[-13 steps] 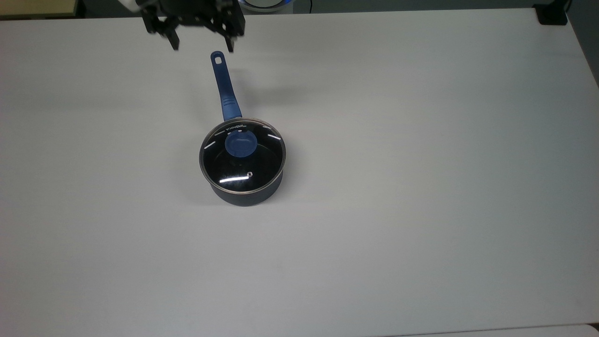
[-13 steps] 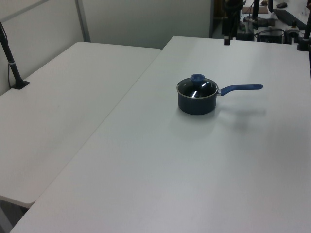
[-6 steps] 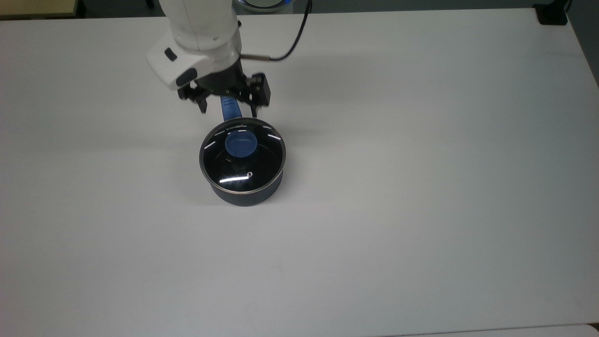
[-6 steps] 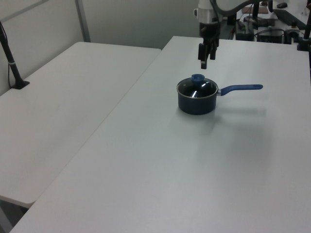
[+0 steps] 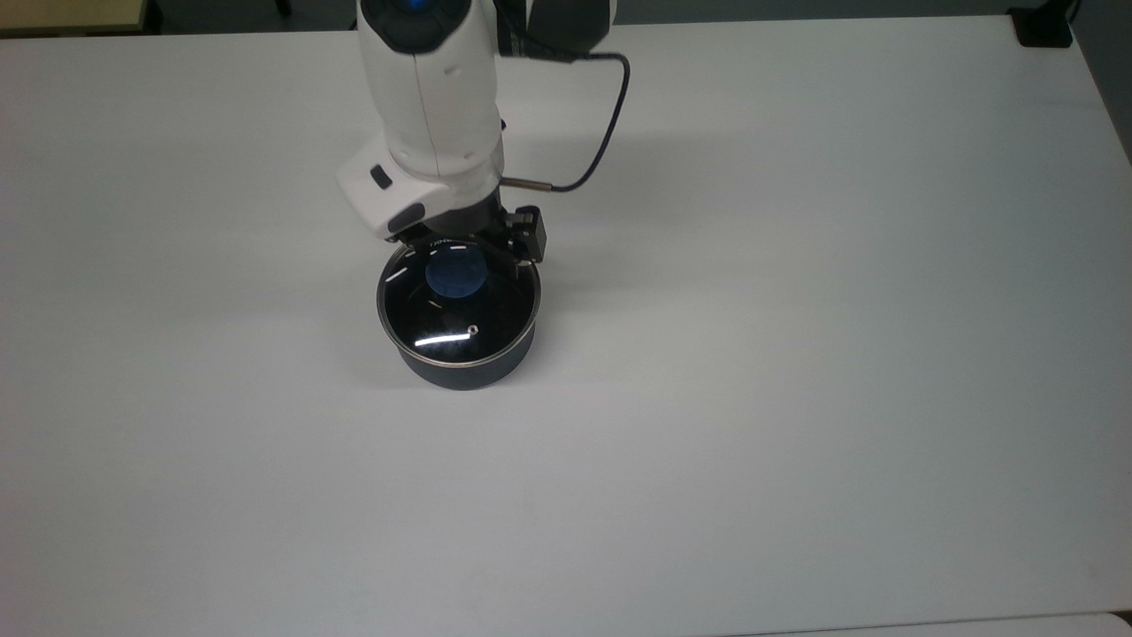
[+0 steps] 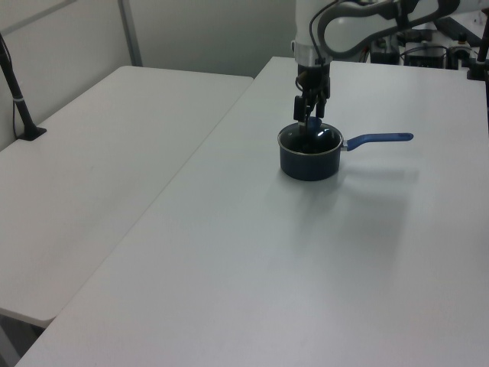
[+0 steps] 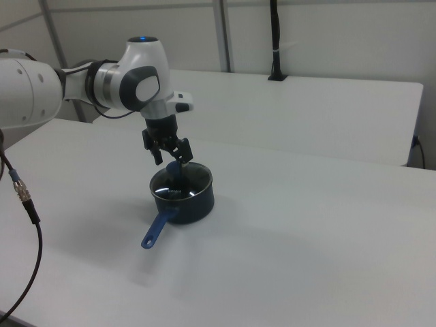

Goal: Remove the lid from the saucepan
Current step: 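Lower the open gripper down onto the blue knob of the glass lid, then close the gripper around the blue lid knob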

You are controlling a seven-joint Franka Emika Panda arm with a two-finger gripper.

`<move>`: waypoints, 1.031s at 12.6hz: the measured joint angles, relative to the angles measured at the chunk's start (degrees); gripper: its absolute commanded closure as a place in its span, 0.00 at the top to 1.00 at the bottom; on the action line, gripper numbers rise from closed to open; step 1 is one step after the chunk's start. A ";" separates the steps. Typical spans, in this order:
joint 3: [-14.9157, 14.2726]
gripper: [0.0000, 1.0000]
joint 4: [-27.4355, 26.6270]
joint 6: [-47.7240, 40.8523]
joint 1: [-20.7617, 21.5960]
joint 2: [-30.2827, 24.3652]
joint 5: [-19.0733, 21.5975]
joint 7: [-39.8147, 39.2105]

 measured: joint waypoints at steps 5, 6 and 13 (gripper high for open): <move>-0.16 0.82 0.66 1.61 -0.08 0.49 -0.05 0.10; -0.23 0.79 0.76 1.61 -0.08 0.49 -0.30 0.11; -0.28 0.51 0.86 1.61 -0.09 0.50 -1.57 0.11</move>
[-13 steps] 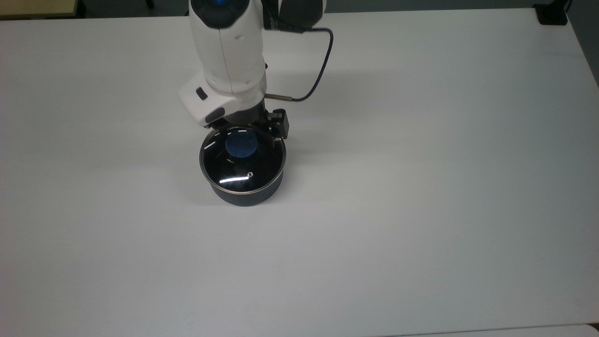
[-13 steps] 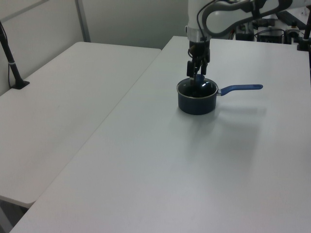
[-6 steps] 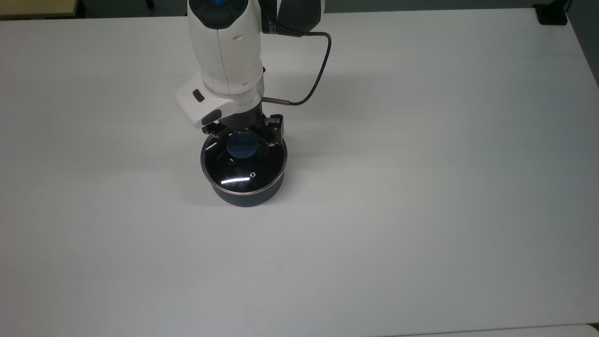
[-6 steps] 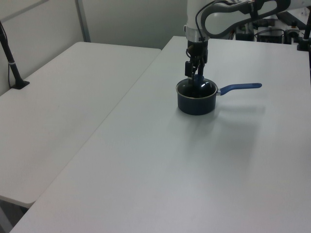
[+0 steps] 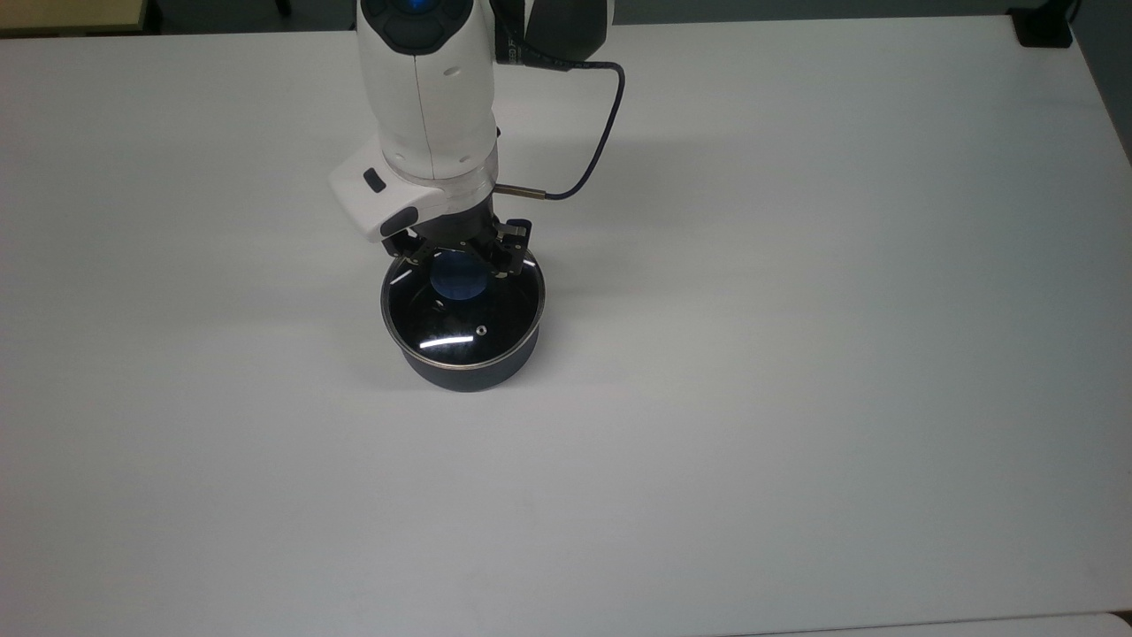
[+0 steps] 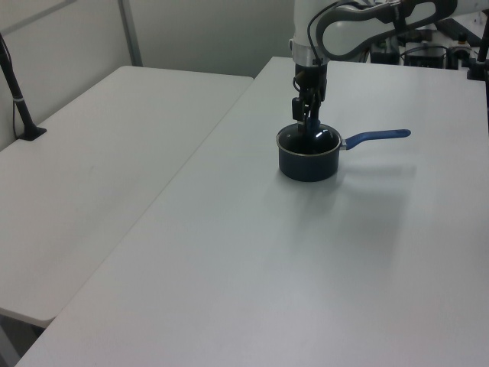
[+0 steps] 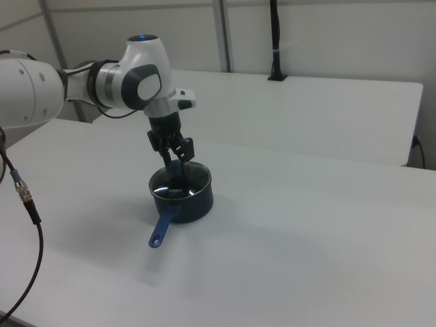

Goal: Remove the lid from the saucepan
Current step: 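Close the gripper around the blue lid knob, then lift the glass lid off the pan and carry it beside the pan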

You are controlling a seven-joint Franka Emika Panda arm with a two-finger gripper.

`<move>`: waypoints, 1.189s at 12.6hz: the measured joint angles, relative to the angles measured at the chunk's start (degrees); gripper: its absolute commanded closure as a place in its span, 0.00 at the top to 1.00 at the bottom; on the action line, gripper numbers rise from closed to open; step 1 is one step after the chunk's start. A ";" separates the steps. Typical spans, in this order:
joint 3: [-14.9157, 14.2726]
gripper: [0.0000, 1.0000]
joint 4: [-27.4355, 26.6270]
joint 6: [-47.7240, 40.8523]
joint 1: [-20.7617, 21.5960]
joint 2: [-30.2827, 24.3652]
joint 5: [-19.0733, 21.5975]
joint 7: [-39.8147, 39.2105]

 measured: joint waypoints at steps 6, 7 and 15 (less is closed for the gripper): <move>-0.08 0.46 0.19 0.00 -0.05 -0.01 0.00 0.00; -0.15 0.46 0.24 -0.23 -0.07 -0.10 0.00 0.00; -4.18 0.42 2.33 -2.64 -1.79 -1.41 -0.04 -4.66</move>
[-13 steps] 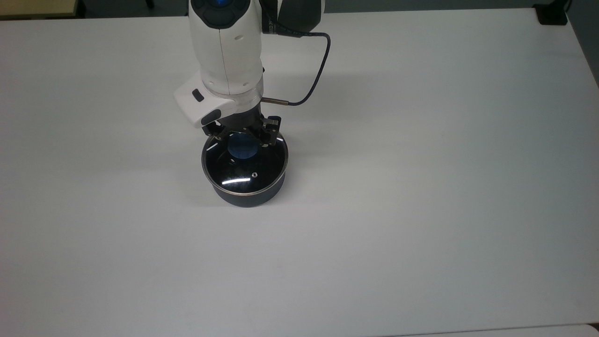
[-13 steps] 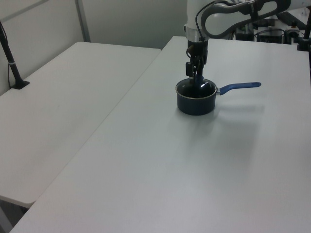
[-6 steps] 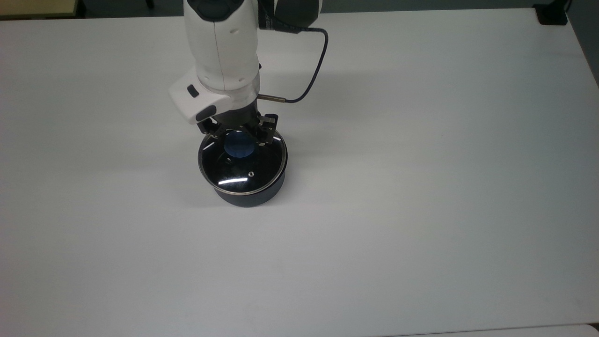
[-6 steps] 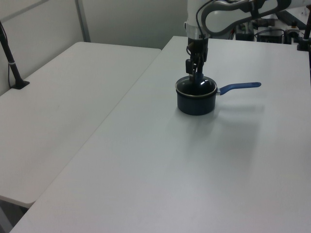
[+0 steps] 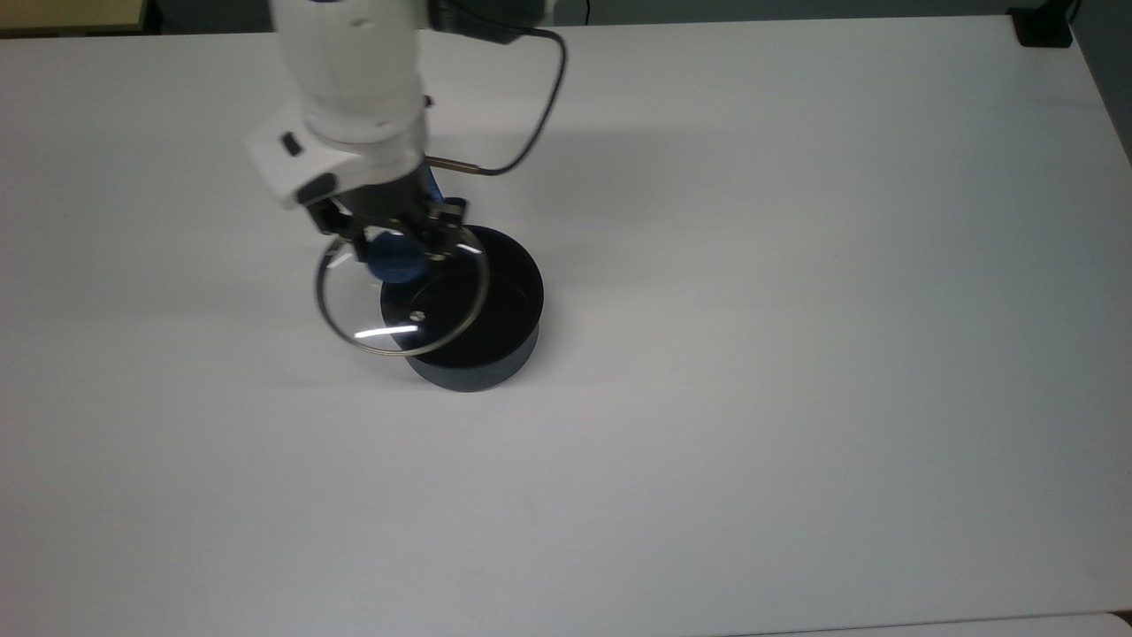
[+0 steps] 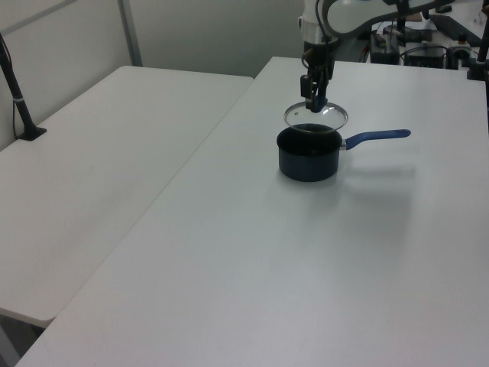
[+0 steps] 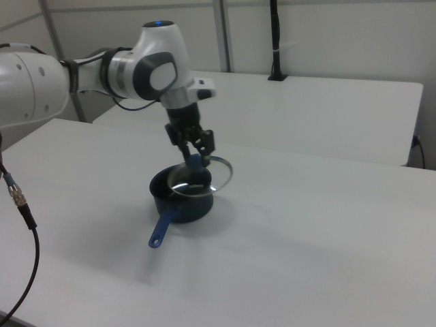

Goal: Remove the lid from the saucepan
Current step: 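Lift the glass lid off the pan and carry it beside the pan, then lower the held lid onto the table and open the gripper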

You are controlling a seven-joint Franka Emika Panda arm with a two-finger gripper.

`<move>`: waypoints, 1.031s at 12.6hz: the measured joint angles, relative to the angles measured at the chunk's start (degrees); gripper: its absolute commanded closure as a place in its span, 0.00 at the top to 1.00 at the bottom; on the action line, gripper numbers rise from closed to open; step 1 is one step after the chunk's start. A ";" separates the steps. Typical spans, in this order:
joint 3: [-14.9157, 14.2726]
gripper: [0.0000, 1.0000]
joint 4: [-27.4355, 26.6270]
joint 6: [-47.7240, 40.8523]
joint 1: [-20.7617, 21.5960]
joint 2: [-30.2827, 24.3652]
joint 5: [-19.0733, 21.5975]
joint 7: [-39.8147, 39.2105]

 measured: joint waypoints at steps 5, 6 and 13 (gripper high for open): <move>-4.59 0.42 -0.84 -0.01 -6.53 0.25 0.01 -11.56; -4.67 0.42 -1.39 -0.01 -8.39 0.71 0.01 -13.61; -4.69 0.42 -4.17 8.58 -13.91 6.09 0.01 -17.19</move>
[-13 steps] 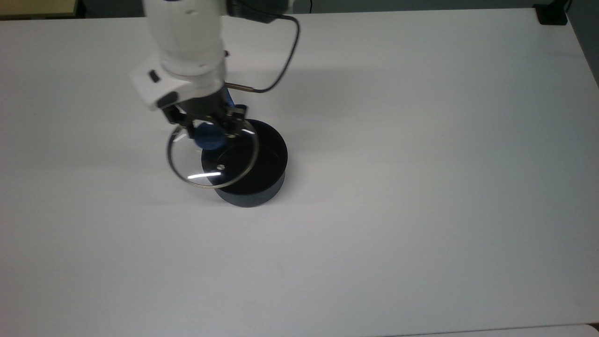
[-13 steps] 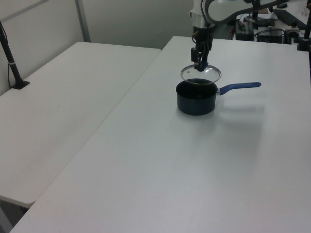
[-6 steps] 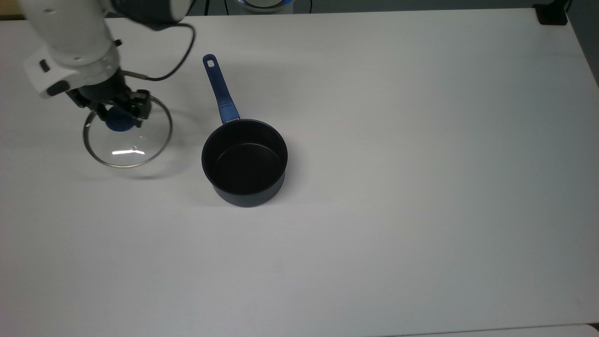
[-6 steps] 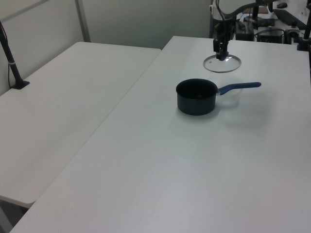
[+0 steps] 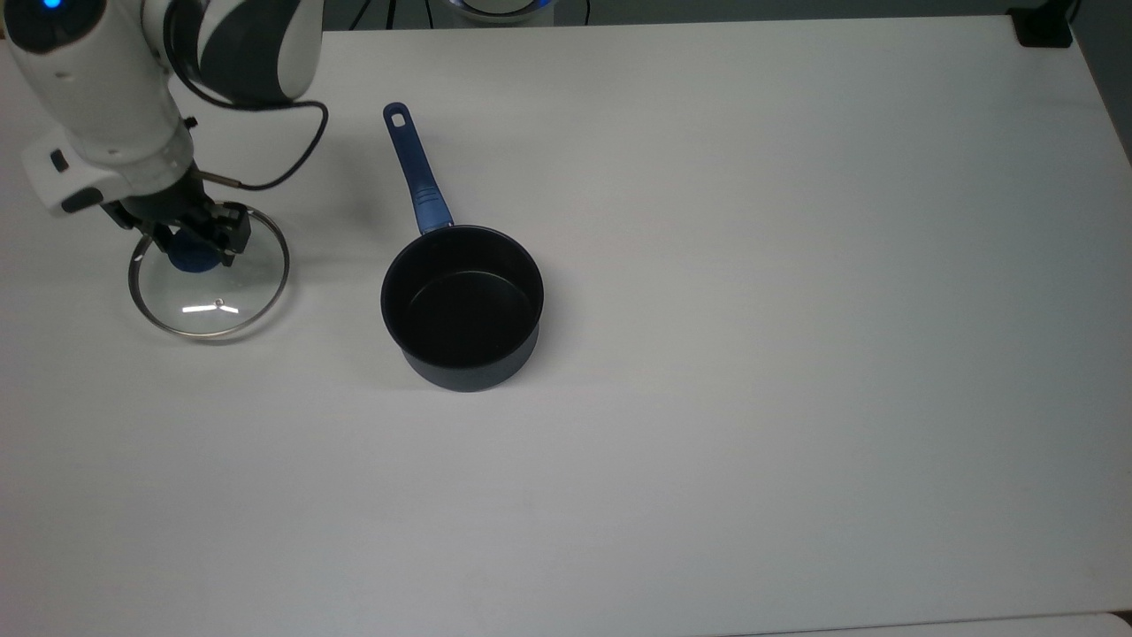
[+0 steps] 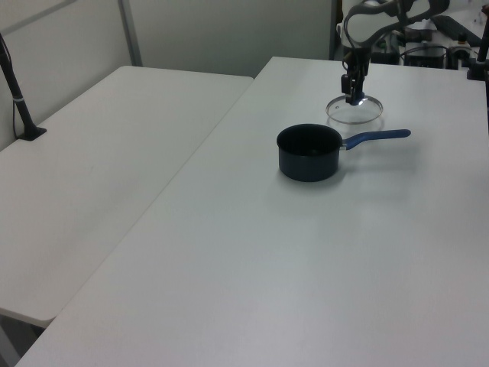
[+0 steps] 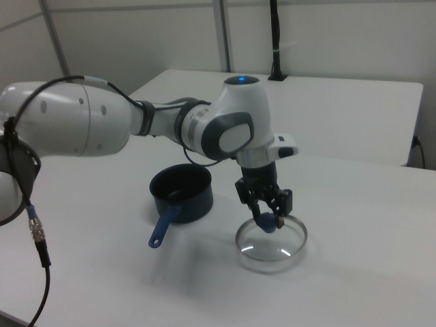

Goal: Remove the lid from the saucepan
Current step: 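Lower the held lid onto the table and open the gripper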

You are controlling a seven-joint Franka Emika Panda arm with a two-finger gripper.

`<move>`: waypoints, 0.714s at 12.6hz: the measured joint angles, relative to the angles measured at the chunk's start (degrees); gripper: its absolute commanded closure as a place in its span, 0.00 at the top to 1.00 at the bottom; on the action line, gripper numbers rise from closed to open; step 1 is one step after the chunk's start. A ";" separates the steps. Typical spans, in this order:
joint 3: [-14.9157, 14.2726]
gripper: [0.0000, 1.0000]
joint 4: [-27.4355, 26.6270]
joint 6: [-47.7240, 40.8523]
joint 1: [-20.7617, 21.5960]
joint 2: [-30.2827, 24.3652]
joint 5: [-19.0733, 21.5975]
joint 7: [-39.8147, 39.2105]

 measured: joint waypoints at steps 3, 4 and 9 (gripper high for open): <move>0.02 0.42 -0.24 2.47 -0.01 1.97 0.00 -0.09; 0.02 0.43 -0.37 3.15 -0.02 1.96 0.00 -0.88; 0.02 0.81 -1.15 4.89 -0.16 1.92 0.05 -4.09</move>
